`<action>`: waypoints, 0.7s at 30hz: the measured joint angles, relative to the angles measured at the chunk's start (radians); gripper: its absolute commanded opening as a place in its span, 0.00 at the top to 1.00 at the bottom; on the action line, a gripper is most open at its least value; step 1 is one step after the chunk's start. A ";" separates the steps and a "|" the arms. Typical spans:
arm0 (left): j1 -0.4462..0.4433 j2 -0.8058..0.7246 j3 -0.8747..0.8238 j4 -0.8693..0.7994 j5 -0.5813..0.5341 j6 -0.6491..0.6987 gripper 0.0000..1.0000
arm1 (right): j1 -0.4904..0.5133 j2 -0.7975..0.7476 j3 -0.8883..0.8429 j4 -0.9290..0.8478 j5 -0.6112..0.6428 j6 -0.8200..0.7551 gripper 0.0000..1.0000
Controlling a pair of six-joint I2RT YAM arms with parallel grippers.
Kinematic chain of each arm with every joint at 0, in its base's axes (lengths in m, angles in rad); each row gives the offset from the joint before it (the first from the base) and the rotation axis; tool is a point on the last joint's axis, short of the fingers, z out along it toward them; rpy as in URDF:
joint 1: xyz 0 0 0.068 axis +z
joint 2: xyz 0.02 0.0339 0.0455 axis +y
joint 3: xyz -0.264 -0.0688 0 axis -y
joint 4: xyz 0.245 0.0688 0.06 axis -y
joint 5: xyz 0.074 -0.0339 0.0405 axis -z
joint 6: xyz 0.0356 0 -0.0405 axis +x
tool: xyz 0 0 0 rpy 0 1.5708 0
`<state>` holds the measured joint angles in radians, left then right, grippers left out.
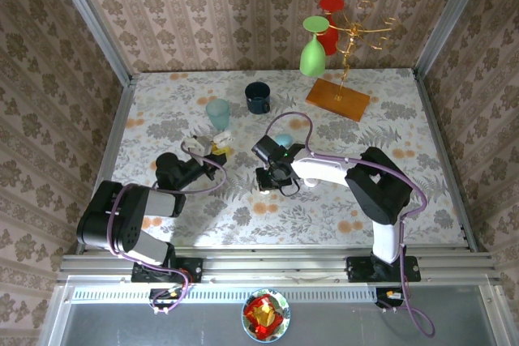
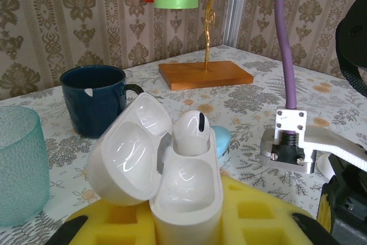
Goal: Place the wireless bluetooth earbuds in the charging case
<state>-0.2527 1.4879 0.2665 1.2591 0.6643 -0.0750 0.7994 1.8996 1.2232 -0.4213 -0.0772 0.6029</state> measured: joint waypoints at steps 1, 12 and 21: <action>0.000 0.000 -0.001 0.000 -0.001 0.000 0.99 | 0.000 0.000 0.004 0.001 0.007 -0.014 0.88; 0.013 -0.001 -0.012 0.003 -0.016 0.000 0.99 | -0.005 0.000 0.024 0.183 0.095 -0.241 0.90; 0.020 -0.018 -0.022 0.004 -0.042 0.000 0.99 | -0.003 0.000 -0.192 0.519 0.096 -0.328 0.88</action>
<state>-0.2329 1.4700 0.2447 1.2629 0.6220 -0.0750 0.7959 1.8999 1.0313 0.0978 0.0185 0.2745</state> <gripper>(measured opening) 0.221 0.115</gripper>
